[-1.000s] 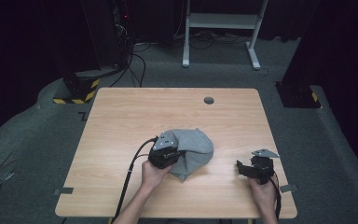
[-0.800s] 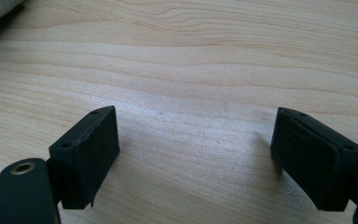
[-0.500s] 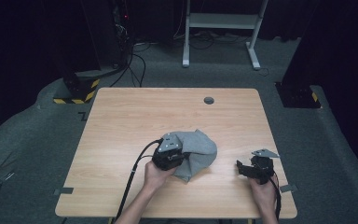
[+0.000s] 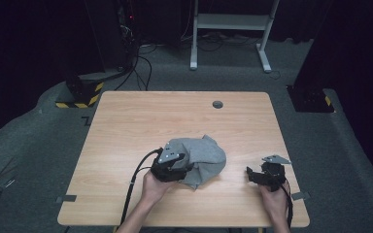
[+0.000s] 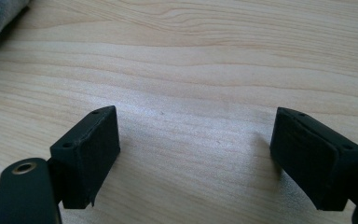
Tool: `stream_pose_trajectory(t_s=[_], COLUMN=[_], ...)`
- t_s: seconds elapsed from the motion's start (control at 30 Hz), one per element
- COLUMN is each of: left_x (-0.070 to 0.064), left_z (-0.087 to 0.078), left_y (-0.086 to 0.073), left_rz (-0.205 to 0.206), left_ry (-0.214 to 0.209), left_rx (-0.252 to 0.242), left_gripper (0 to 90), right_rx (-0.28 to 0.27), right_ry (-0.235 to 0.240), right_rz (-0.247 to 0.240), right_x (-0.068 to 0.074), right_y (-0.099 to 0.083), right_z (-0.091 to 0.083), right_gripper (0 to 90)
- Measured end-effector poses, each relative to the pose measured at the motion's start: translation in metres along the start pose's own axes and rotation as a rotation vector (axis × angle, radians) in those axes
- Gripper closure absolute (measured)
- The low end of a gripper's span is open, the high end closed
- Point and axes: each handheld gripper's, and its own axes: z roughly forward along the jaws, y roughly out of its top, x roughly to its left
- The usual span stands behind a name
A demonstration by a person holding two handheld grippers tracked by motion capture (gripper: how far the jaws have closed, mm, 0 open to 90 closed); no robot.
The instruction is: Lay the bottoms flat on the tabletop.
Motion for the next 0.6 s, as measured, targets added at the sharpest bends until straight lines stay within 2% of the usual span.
stream_pose_trajectory(t_s=[0.07,0.17,0.27,0.33,0.47,0.57,0.6], left_x=[0.001,0.001,0.0,0.0,-0.001,-0.005,-0.007], left_z=[-0.003,-0.008,-0.012,-0.016,-0.019,-0.021,-0.02], left_y=[-0.004,-0.01,-0.02,-0.029,-0.036,-0.042,-0.045], left_rz=[-0.018,-0.017,-0.018,-0.02,-0.038,-0.027,-0.022], left_ry=[0.0,0.004,0.027,0.052,0.052,0.072,0.08], left_rx=[0.005,0.018,0.035,0.024,0.011,0.015,0.019], left_gripper=[45.0,43.2,41.8,41.0,39.9,39.3,39.1], right_rx=[0.0,0.001,0.001,0.002,0.006,0.019,0.01], right_ry=[0.0,0.0,-0.005,-0.006,0.007,0.012,0.027], right_rz=[0.0,0.0,0.005,0.006,-0.007,-0.012,-0.028], right_x=[0.0,0.0,0.0,0.001,0.001,0.002,0.006], right_y=[0.0,0.0,0.0,0.0,0.0,0.001,0.0], right_z=[0.0,0.0,0.0,0.0,0.0,-0.002,-0.004], right_gripper=[15.5,15.4,15.3,15.0,14.8,18.2,27.0])
